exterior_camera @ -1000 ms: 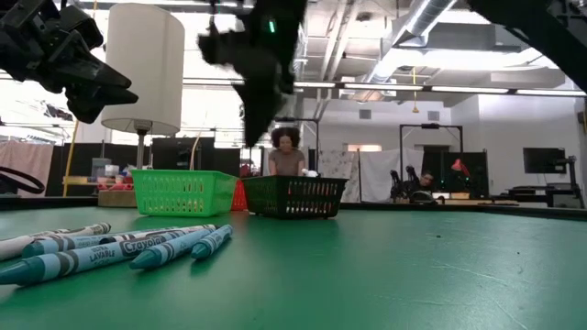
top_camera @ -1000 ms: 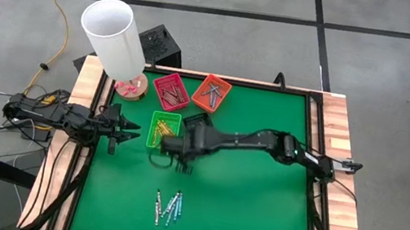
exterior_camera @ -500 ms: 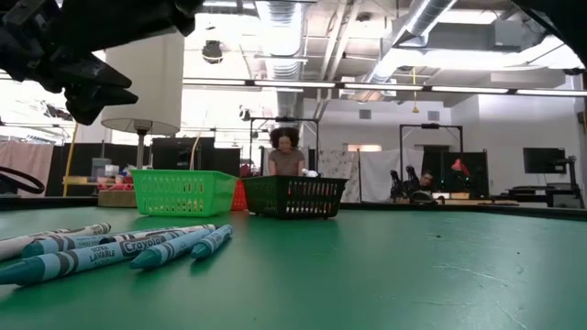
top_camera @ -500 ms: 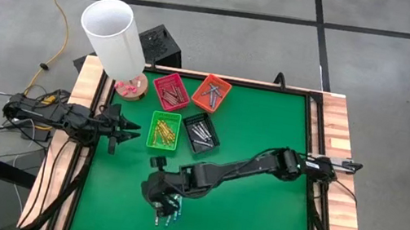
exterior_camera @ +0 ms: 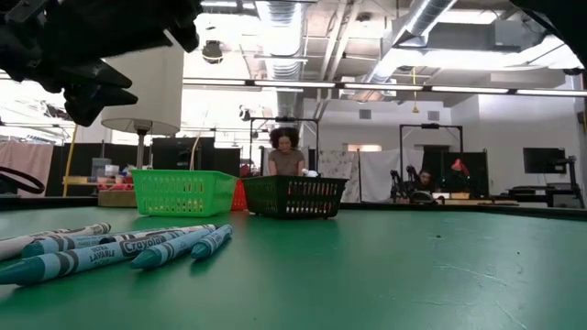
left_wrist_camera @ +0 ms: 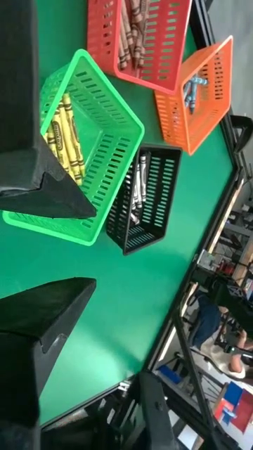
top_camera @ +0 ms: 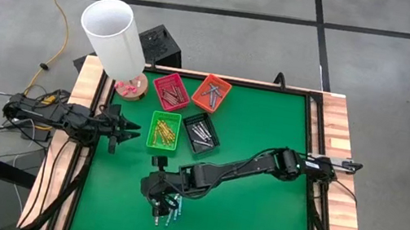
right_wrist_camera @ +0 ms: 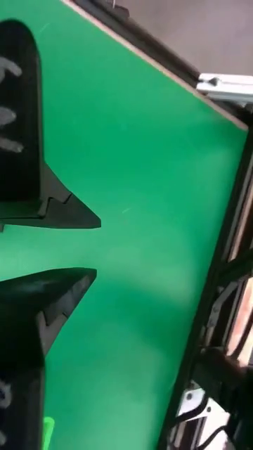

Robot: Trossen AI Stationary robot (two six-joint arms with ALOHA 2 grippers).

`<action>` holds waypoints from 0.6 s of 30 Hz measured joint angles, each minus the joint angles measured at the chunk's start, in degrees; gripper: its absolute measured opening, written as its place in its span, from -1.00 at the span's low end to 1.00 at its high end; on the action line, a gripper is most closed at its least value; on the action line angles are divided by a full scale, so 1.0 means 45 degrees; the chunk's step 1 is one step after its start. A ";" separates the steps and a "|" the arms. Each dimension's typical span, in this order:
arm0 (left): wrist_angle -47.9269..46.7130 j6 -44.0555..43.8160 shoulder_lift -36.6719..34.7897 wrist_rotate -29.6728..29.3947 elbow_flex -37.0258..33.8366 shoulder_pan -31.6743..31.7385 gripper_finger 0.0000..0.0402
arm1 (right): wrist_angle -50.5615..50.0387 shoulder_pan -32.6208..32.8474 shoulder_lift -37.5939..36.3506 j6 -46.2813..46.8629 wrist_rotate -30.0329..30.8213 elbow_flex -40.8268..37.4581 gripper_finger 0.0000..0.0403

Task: Sort crayons
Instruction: Put the black crayon into the black bin

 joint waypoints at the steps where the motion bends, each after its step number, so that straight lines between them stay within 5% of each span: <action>1: 0.0000 0.0000 0.0004 0.0000 0.0000 0.0000 -0.32 | 0.0068 0.0024 0.0000 0.0004 -0.0001 0.0000 -0.52; 18: 0.0015 -0.0233 -0.0001 -0.0040 0.0004 0.0000 -0.32 | 0.2210 0.0073 0.0864 0.0511 -0.0302 0.0010 -0.52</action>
